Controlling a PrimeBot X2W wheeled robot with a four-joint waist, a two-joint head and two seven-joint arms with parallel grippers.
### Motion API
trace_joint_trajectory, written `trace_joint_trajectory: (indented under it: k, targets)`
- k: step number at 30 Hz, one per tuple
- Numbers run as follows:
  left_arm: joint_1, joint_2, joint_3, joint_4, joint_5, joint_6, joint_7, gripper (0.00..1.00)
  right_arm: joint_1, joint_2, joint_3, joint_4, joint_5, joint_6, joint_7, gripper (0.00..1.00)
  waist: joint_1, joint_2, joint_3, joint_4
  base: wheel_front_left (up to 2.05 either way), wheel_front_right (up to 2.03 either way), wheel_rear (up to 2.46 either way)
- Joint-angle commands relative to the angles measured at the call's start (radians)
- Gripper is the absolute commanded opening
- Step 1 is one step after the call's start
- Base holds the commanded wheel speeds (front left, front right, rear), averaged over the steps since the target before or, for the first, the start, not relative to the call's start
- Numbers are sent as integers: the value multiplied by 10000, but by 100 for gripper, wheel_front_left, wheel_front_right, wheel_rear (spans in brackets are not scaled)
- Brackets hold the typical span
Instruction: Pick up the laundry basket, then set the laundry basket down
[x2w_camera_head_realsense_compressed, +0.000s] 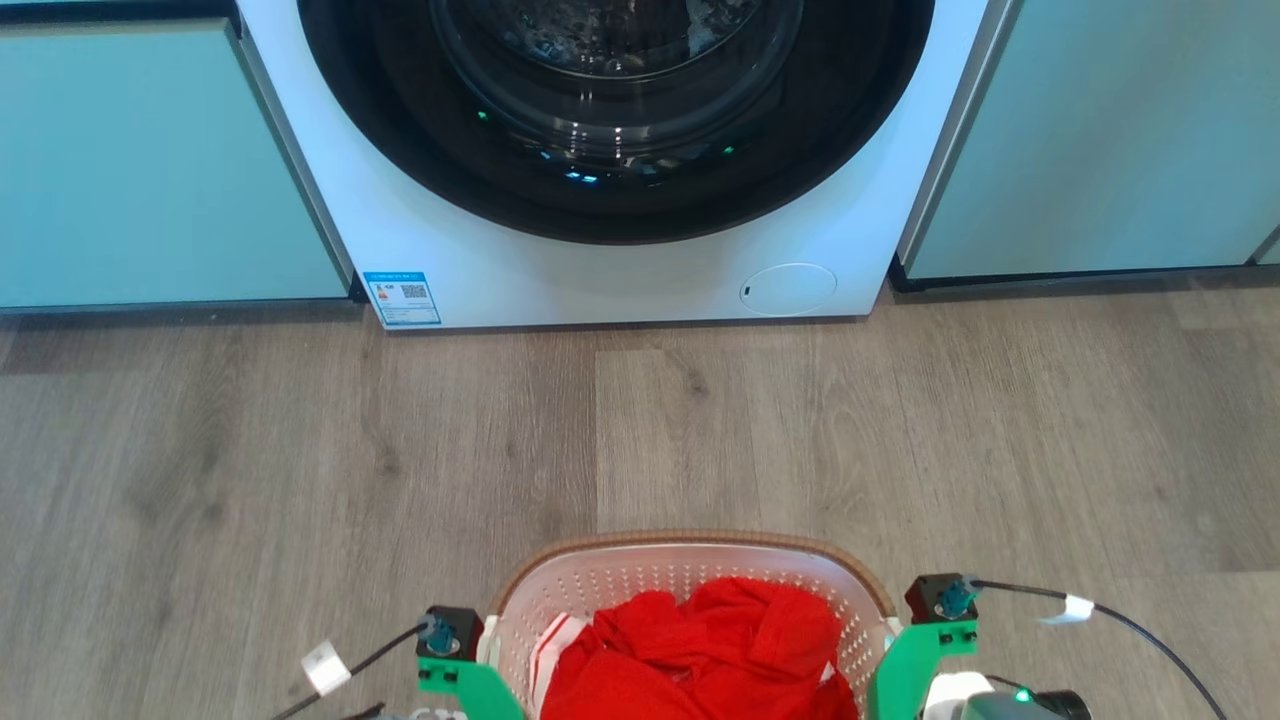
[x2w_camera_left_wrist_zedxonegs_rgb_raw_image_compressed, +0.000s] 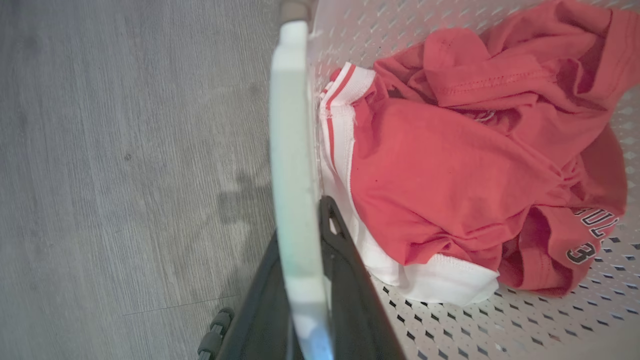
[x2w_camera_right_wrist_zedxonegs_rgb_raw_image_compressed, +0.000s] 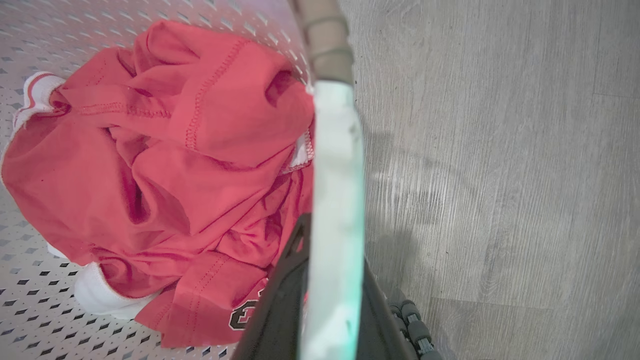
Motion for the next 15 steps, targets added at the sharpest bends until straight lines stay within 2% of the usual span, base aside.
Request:
trace_joint_trajectory:
  k: [1,15]
  targets:
    - [-540,271,82,71,-62,46,-81,0,-226,-68,201,-48,25,60,-152,0,0,0,11,-2,0,0,0]
    - [-655,271,-110,100,-274,58,-76,0,-379,-68,530,28,363,60,-222,0,0,0,138,-22,0,0,0]
